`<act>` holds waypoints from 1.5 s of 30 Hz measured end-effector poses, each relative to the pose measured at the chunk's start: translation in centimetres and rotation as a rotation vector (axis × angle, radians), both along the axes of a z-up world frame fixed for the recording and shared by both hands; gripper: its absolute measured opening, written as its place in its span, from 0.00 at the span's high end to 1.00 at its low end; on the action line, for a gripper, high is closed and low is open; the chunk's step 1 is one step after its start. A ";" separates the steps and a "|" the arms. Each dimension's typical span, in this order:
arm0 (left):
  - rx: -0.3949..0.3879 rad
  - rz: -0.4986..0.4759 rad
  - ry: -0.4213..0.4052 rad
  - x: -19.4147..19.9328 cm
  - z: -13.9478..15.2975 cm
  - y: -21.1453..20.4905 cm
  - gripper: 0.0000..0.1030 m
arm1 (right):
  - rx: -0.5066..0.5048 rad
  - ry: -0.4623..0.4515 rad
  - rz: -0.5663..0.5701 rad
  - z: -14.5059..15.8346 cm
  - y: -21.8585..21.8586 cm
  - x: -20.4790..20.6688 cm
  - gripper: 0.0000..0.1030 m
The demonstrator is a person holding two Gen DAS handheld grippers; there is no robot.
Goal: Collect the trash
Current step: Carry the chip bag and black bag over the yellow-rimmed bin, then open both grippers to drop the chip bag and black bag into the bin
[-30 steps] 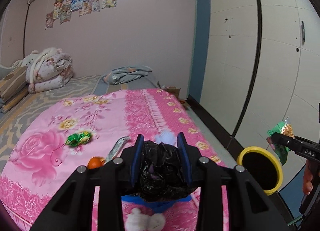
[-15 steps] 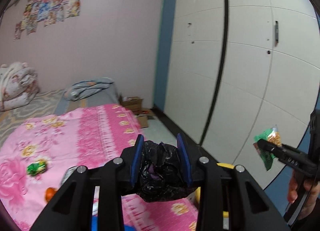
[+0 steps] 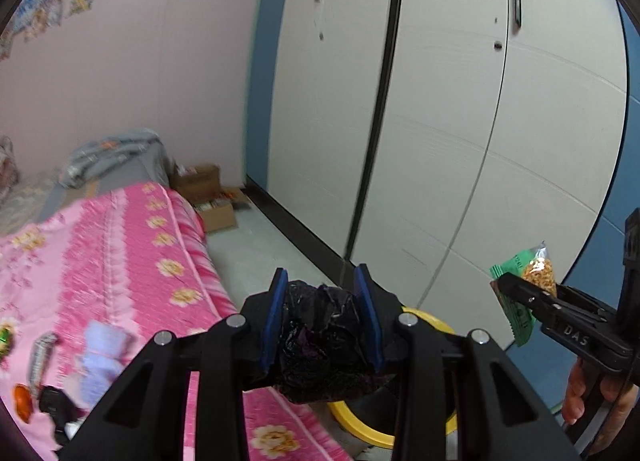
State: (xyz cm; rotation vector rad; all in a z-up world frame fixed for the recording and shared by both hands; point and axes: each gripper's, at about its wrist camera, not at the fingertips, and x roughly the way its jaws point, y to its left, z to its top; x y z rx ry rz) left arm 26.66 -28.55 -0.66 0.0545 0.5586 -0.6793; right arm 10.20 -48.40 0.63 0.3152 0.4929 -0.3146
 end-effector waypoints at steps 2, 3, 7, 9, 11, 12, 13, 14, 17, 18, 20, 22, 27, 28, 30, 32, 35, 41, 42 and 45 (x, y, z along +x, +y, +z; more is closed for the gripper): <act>0.014 -0.016 0.026 0.8 -1.6 -1.4 0.68 | 0.002 0.014 -0.020 -1.1 -0.5 0.0 0.60; 0.023 -0.027 0.038 1.1 -2.4 -2.2 0.68 | 0.012 0.024 -0.031 -1.8 -1.2 0.1 0.60; 0.052 -0.063 0.086 1.8 -5.2 -4.7 0.68 | 0.036 0.059 -0.064 -4.2 -2.5 0.4 0.60; 0.072 -0.078 0.111 2.3 -6.8 -6.0 0.68 | 0.049 0.077 -0.075 -5.4 -3.0 0.7 0.60; 0.082 -0.090 0.143 2.6 -8.3 -7.0 0.68 | 0.056 0.096 -0.086 -6.6 -3.5 0.9 0.60; 0.087 -0.092 0.151 2.5 -8.6 -7.3 0.68 | 0.057 0.107 -0.092 -7.2 -3.8 1.0 0.60; 0.092 -0.093 0.160 2.6 -9.1 -7.7 0.68 | 0.062 0.114 -0.095 -7.6 -3.9 1.4 0.60; 0.095 -0.099 0.177 2.7 -9.8 -8.0 0.68 | 0.072 0.121 -0.097 -8.2 -4.2 1.3 0.60; 0.106 -0.111 0.197 2.7 -10.9 -9.0 0.68 | 0.085 0.140 -0.114 -9.4 -4.6 1.6 0.60; 0.108 -0.114 0.202 2.6 -11.2 -9.3 0.68 | 0.089 0.145 -0.122 -9.9 -4.8 1.7 0.60; 0.106 -0.122 0.216 2.7 -11.6 -9.7 0.68 | 0.095 0.151 -0.132 -10.7 -5.0 1.8 0.60; 0.102 -0.133 0.224 2.7 -11.8 -10.1 0.68 | 0.103 0.154 -0.141 -11.2 -5.3 1.8 0.59; 0.080 -0.129 0.226 3.2 -11.6 -10.6 0.65 | 0.103 0.144 -0.168 -11.6 -5.8 1.4 0.52; 0.078 -0.127 0.225 3.2 -11.5 -10.8 0.60 | 0.104 0.141 -0.173 -11.6 -5.9 1.3 0.52; 0.076 -0.116 0.218 3.4 -11.4 -10.7 0.55 | 0.107 0.137 -0.179 -11.6 -6.0 1.2 0.48; 0.072 -0.113 0.225 3.5 -11.5 -10.6 0.48 | 0.110 0.133 -0.188 -11.6 -6.1 1.0 0.44; 0.057 -0.108 0.228 3.5 -11.2 -10.2 0.33 | 0.108 0.128 -0.198 -11.4 -6.0 0.7 0.35; 0.037 -0.079 0.202 3.4 -10.2 -9.0 0.14 | 0.113 0.119 -0.203 -11.1 -6.0 0.2 0.30; 0.034 -0.074 0.196 3.4 -10.0 -8.8 0.14 | 0.113 0.116 -0.207 -11.1 -6.0 0.1 0.29; 0.027 -0.058 0.185 3.6 -9.1 -7.9 0.13 | 0.123 0.104 -0.203 -11.0 -6.0 -0.2 0.29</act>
